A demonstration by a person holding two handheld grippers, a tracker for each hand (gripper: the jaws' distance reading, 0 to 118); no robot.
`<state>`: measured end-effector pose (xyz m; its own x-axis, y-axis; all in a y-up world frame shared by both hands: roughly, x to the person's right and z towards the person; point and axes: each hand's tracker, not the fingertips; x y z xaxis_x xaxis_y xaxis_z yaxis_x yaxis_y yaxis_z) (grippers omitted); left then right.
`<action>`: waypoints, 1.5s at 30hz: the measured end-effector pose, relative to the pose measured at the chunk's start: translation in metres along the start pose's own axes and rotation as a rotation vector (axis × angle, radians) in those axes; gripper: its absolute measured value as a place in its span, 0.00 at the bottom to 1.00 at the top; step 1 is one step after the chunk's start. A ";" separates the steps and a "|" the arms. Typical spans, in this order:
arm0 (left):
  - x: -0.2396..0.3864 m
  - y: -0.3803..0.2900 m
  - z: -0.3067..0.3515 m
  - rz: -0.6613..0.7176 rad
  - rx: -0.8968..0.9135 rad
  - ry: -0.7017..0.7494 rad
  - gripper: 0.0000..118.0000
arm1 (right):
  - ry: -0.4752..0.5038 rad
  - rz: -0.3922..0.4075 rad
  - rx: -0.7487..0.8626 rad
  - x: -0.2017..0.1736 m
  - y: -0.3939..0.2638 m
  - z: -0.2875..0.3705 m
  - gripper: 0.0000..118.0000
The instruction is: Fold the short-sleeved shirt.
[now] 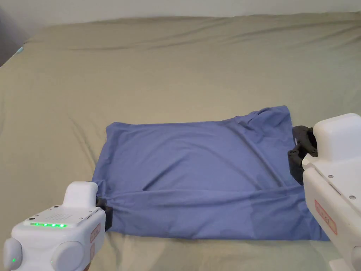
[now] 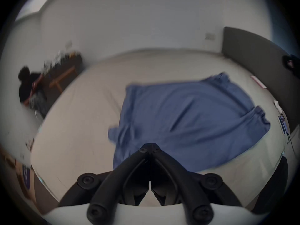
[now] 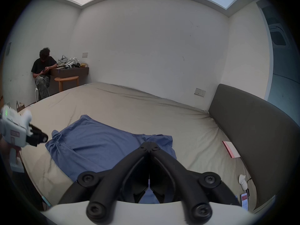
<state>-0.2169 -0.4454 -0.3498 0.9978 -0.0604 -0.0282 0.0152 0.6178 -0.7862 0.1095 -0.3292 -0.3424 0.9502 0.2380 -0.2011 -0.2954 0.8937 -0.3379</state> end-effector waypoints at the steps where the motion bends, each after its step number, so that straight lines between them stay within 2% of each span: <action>1: -0.010 -0.005 -0.014 0.042 -0.038 0.026 0.34 | 0.000 -0.002 -0.013 0.002 -0.003 -0.002 0.01; 3: -0.028 -0.010 -0.036 0.107 -0.079 0.048 0.63 | -0.004 -0.001 -0.036 0.006 -0.010 -0.006 0.01; 4: -0.036 -0.010 -0.044 0.132 -0.099 0.046 0.70 | -0.006 0.004 -0.049 0.007 -0.012 -0.007 0.01; 6: -0.046 -0.006 -0.056 0.157 -0.087 0.057 0.73 | -0.009 0.013 -0.067 0.010 -0.016 -0.009 0.01; 7: -0.049 -0.003 -0.061 0.164 -0.088 0.065 0.85 | -0.012 0.018 -0.076 0.012 -0.019 -0.010 0.01; 8: -0.052 0.001 -0.067 0.167 -0.088 0.074 0.89 | -0.013 0.021 -0.084 0.014 -0.020 -0.010 0.01; 11: -0.052 0.006 -0.090 0.139 -0.131 0.100 0.90 | -0.019 0.023 -0.109 0.019 -0.025 -0.012 0.01; 12: -0.049 0.005 -0.097 0.111 -0.155 0.093 0.88 | -0.024 0.024 -0.116 0.020 -0.026 -0.013 0.01; 13: -0.046 0.004 -0.100 0.098 -0.155 0.077 0.81 | -0.028 0.025 -0.125 0.022 -0.028 -0.014 0.01; 15: -0.041 0.007 -0.095 0.101 -0.131 0.087 0.76 | -0.032 0.022 -0.146 0.026 -0.031 -0.016 0.01; 17: -0.035 0.009 -0.082 0.060 -0.127 -0.003 0.43 | -0.040 0.021 -0.172 0.030 -0.034 -0.019 0.01; 18: -0.029 0.009 -0.079 0.037 -0.106 0.027 0.23 | -0.046 0.019 -0.192 0.033 -0.037 -0.022 0.01; 19: -0.021 0.006 -0.080 -0.023 -0.101 0.084 0.08 | -0.054 0.014 -0.217 0.037 -0.040 -0.026 0.02; 20: -0.018 0.006 -0.075 -0.049 -0.091 0.056 0.08 | -0.064 0.007 -0.260 0.042 -0.045 -0.032 0.04; 21: -0.018 0.008 -0.072 -0.038 -0.091 0.072 0.08 | -0.067 -0.007 -0.302 0.047 -0.051 -0.039 0.16; 22: -0.020 0.009 -0.065 -0.026 -0.070 0.071 0.08 | -0.060 -0.037 -0.339 0.055 -0.059 -0.047 0.50; 23: -0.020 0.011 -0.057 -0.010 -0.048 0.069 0.08 | -0.040 -0.076 -0.403 0.064 -0.069 -0.056 0.79; 24: -0.021 0.013 -0.051 -0.003 -0.046 0.069 0.08 | -0.028 -0.100 -0.501 0.073 -0.079 -0.067 0.91; 25: -0.022 0.015 -0.045 0.004 -0.033 0.065 0.08 | -0.016 -0.140 -0.576 0.078 -0.092 -0.076 0.92; 27: -0.021 0.015 -0.035 -0.007 -0.022 0.064 0.08 | -0.048 -0.174 -0.650 0.089 -0.117 -0.090 0.92; 29: -0.017 0.014 -0.027 -0.038 -0.006 0.072 0.08 | -0.087 -0.155 -0.722 0.094 -0.145 -0.105 0.92; 33: -0.015 0.012 -0.027 -0.070 -0.002 0.083 0.08 | -0.067 -0.178 -0.856 0.093 -0.183 -0.120 0.92; 36: -0.013 0.011 -0.031 -0.073 -0.013 0.087 0.08 | -0.034 -0.287 -0.816 0.091 -0.188 -0.118 0.91; 37: -0.013 0.010 -0.032 -0.076 -0.018 0.089 0.08 | -0.032 -0.311 -0.808 0.091 -0.186 -0.117 0.87; 38: -0.012 0.009 -0.033 -0.085 -0.021 0.091 0.08 | -0.012 -0.312 -0.797 0.091 -0.182 -0.115 0.77; 39: -0.012 0.008 -0.034 -0.095 -0.021 0.095 0.08 | 0.041 -0.333 -0.760 0.089 -0.178 -0.113 0.58; 40: -0.011 0.008 -0.033 -0.105 -0.020 0.097 0.08 | 0.065 -0.346 -0.744 0.085 -0.171 -0.111 0.16; 41: -0.011 0.009 -0.032 -0.108 -0.019 0.096 0.08 | 0.050 -0.318 -0.759 0.081 -0.169 -0.113 0.10; 43: -0.013 0.013 -0.029 -0.108 -0.017 0.092 0.08 | 0.053 -0.209 -0.791 0.076 -0.167 -0.119 0.10; 45: -0.016 0.017 -0.021 -0.103 -0.009 0.090 0.08 | 0.062 -0.234 -0.781 0.077 -0.160 -0.115 0.10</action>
<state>-0.2335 -0.4505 -0.3758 0.9811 -0.1934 -0.0015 0.1166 0.5977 -0.7932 0.2181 -0.4973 -0.4098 0.9954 0.0366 -0.0887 -0.0960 0.3892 -0.9162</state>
